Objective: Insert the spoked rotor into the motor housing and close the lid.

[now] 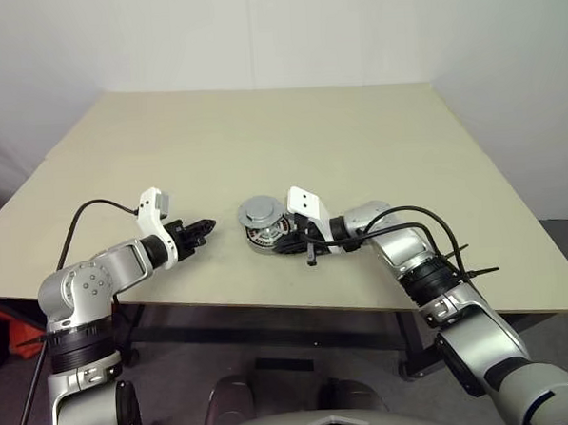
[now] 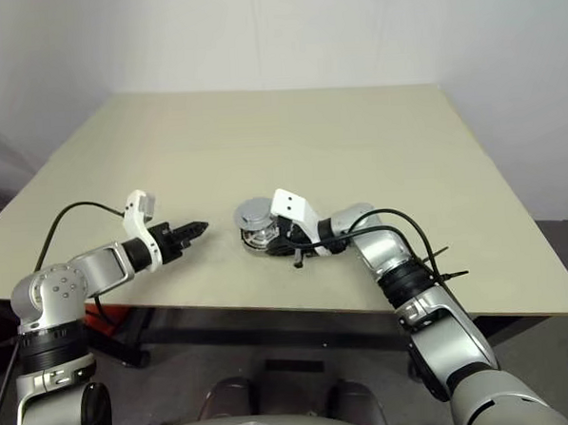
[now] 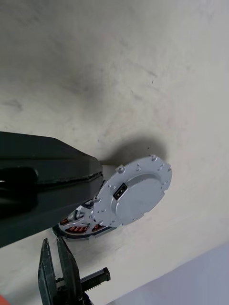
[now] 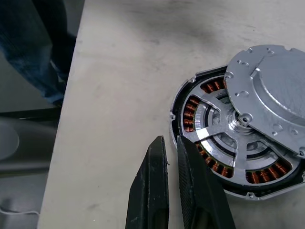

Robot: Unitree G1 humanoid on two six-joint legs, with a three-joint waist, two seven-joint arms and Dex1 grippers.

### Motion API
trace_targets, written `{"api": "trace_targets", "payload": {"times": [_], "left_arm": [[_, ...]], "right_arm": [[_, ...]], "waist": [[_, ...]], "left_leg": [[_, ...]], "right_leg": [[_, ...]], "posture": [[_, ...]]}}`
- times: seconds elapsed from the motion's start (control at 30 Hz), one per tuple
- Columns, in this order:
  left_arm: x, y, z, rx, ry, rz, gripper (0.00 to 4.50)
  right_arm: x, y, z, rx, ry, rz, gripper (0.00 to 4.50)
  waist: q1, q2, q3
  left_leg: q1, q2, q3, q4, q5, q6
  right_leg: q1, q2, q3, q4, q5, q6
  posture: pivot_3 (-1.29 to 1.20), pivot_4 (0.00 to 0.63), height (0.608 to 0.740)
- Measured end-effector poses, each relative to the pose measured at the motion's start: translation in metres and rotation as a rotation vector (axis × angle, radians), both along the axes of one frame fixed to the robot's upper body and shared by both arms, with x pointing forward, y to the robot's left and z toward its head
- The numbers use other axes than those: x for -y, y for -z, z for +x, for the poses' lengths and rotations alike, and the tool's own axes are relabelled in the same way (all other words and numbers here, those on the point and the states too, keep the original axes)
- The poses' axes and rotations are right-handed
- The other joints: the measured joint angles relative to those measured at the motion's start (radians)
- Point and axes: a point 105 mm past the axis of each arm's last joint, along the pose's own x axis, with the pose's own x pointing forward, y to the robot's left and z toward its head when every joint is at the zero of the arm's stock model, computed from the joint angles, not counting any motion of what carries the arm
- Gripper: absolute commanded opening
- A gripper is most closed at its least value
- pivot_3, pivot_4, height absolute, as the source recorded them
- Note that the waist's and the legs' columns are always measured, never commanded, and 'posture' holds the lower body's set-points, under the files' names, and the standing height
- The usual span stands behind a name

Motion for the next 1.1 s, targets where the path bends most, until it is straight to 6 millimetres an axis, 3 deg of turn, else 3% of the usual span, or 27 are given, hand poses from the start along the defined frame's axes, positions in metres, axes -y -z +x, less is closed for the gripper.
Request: {"api": "trace_targets", "payload": {"times": [0.3,0.5,0.57,0.87,1.1], "left_arm": [[0.0,0.002,-0.001,-0.007,-0.005,0.001,0.0],[0.0,0.002,-0.001,-0.01,-0.007,0.001,0.0],[0.0,0.002,-0.001,-0.01,-0.007,0.001,0.0],[-0.003,0.003,-0.002,-0.019,-0.01,0.007,0.0],[-0.006,0.003,-0.002,-0.02,-0.024,0.009,0.0]], "right_arm": [[0.016,-0.011,-0.009,-0.01,-0.029,-0.016,0.41],[0.016,-0.011,-0.017,-0.042,-0.037,-0.008,0.41],[0.014,-0.008,-0.018,-0.06,-0.032,-0.003,0.03],[-0.002,0.01,-0.017,-0.15,0.004,0.026,0.01],[-0.018,0.01,-0.005,-0.13,0.018,0.033,0.01]], "waist": [[-0.005,0.0,0.0],[-0.011,0.0,0.0],[-0.012,0.0,0.0],[-0.014,-0.001,0.0],[-0.015,-0.001,0.0]], "left_leg": [[-0.001,0.0,0.0,0.0,-0.001,0.001],[-0.001,0.0,0.0,0.0,0.0,0.0],[-0.001,0.0,0.0,0.0,0.0,0.0],[-0.001,0.0,0.0,0.0,0.0,0.0],[-0.001,0.0,0.0,0.0,0.0,0.0]], "right_leg": [[-0.001,0.0,0.0,-0.001,0.0,0.0],[0.0,0.0,0.0,0.0,0.0,0.0],[0.0,0.0,0.0,0.0,0.0,0.0],[-0.001,0.0,0.0,0.0,0.0,0.0],[-0.001,0.0,0.0,0.0,0.0,0.0]], "posture": [[0.0,0.0,0.74],[0.0,0.0,0.74],[0.0,0.0,0.74],[0.0,0.0,0.74],[0.0,0.0,0.74]]}}
